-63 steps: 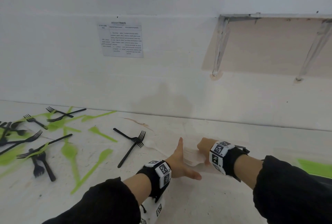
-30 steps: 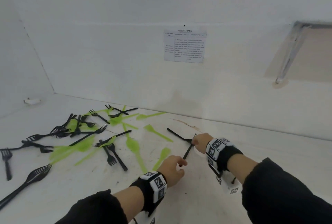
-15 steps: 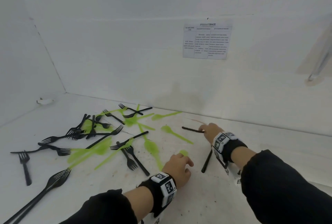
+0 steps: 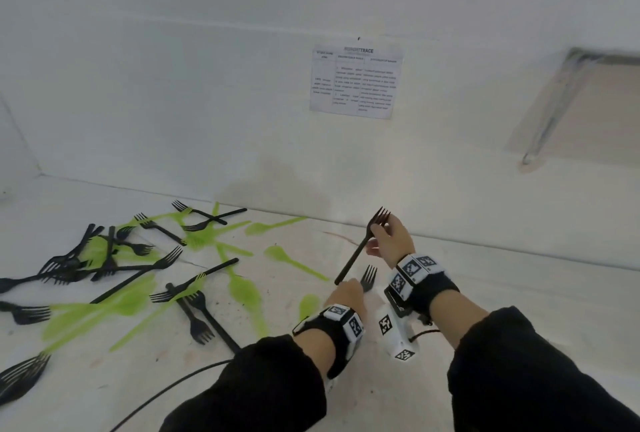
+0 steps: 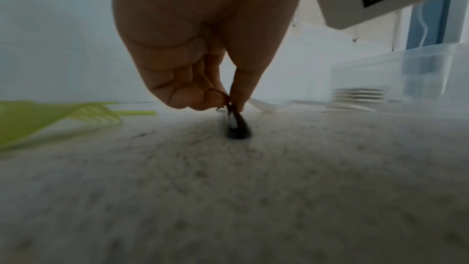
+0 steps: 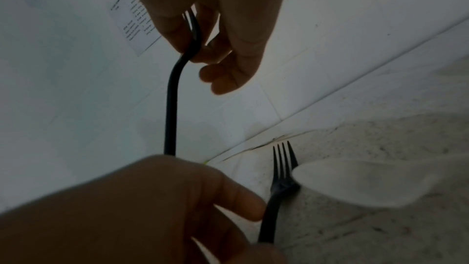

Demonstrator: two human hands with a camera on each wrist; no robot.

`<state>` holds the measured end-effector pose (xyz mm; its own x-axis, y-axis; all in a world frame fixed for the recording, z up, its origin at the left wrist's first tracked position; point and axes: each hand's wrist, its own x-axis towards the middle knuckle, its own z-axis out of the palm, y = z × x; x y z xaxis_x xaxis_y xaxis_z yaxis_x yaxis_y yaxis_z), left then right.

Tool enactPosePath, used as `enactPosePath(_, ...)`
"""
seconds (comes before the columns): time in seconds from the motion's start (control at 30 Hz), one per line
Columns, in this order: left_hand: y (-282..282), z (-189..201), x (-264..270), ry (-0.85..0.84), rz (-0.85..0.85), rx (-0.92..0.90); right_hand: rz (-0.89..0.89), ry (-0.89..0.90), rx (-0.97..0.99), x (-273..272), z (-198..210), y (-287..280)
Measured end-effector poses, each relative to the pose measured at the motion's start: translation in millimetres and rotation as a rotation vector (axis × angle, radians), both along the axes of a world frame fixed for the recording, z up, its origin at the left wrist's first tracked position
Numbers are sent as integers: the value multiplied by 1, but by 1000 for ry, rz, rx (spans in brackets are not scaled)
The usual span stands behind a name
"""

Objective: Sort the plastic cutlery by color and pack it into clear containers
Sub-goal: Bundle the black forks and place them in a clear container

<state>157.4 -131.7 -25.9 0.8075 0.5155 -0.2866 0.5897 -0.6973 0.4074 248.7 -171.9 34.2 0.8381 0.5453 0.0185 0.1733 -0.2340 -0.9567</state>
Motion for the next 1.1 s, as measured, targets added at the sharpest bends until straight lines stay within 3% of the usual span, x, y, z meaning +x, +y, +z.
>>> enactPosePath(0.1, 6, 2, -13, -6, 2, 4, 49, 156, 96, -10, 5, 12)
enactPosePath(0.27, 13, 3, -29, -1, 15, 35, 76, 35, 94, -32, 17, 32)
enactPosePath(0.37, 15, 15, -39, -108, 143, -2, 92, 82, 195, -48, 37, 41)
enactPosePath(0.47, 26, 30, -60, -258, 309, -129, 189, 315, 389, -67, 57, 56)
enactPosePath(0.53, 40, 40, -84, -391, 430, -220, 204, 367, 402, -82, 59, 73)
enactPosePath(0.6, 59, 45, -115, -491, 549, -233, 240, 327, 260, -101, 47, 92)
enactPosePath(0.7, 91, 46, -162, -550, 653, -154, 405, 158, -155, -138, 11, 119)
enactPosePath(0.8, 120, 38, -203, -526, 662, -49, 558, -211, -635, -180, -19, 134)
enactPosePath(0.87, 133, 30, -224, -484, 661, -43, 622, -442, -842, -201, -32, 138)
enactPosePath(0.97, 144, 17, -245, -444, 730, -135, 626, -528, -962, -215, -44, 142)
enactPosePath(1.1, 142, 11, -257, -383, 686, -121, 604, -405, -959, -215, -43, 139)
